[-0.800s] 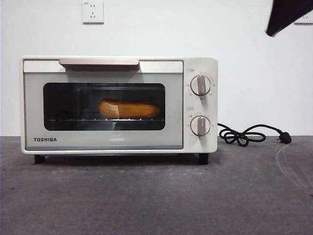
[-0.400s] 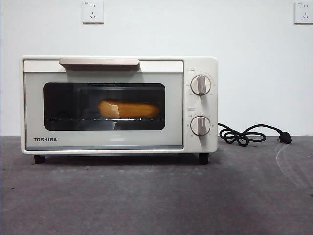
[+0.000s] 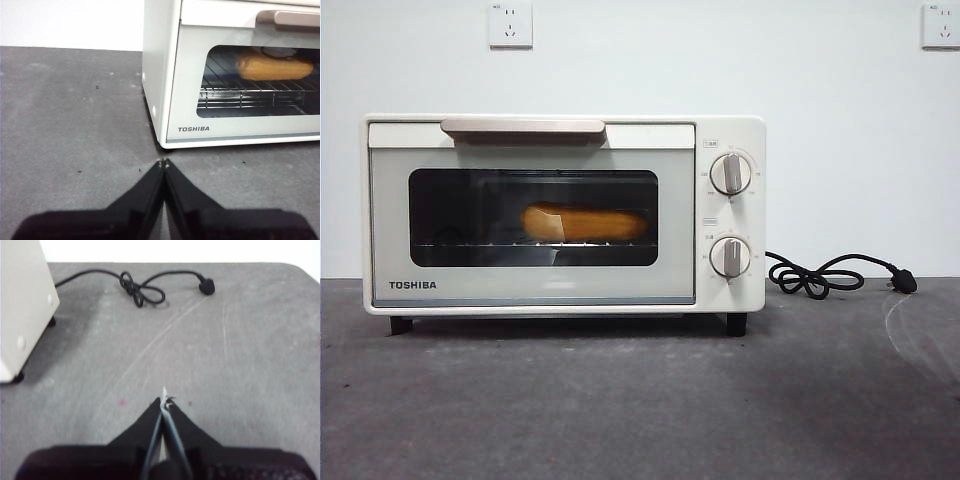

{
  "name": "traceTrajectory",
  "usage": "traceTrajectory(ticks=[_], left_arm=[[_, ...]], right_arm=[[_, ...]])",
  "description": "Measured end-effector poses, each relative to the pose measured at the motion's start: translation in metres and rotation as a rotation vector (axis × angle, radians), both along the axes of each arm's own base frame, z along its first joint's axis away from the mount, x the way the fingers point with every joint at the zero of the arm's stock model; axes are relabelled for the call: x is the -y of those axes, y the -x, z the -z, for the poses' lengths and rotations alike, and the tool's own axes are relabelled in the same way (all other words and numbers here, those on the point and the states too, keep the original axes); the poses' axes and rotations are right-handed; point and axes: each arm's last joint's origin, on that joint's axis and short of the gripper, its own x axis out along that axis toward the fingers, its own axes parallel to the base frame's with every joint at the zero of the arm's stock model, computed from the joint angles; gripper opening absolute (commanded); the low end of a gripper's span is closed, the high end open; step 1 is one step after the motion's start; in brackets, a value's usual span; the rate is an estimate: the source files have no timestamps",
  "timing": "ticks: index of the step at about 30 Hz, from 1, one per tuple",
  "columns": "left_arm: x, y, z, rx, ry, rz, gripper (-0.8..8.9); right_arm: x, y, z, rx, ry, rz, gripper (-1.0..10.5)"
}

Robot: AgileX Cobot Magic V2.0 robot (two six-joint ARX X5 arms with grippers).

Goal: Take the corn from the table,put the corn in the oven

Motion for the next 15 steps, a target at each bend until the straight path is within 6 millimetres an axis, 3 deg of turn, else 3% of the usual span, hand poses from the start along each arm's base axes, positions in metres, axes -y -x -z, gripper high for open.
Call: traceTrajectory(ticks=[15], left_arm=[[0.0, 0.0, 0.0, 0.0, 0.0, 0.0, -0.04]], right_arm=[[0.0, 0.016, 0.038, 0.122, -0.004, 0.018, 0.0]])
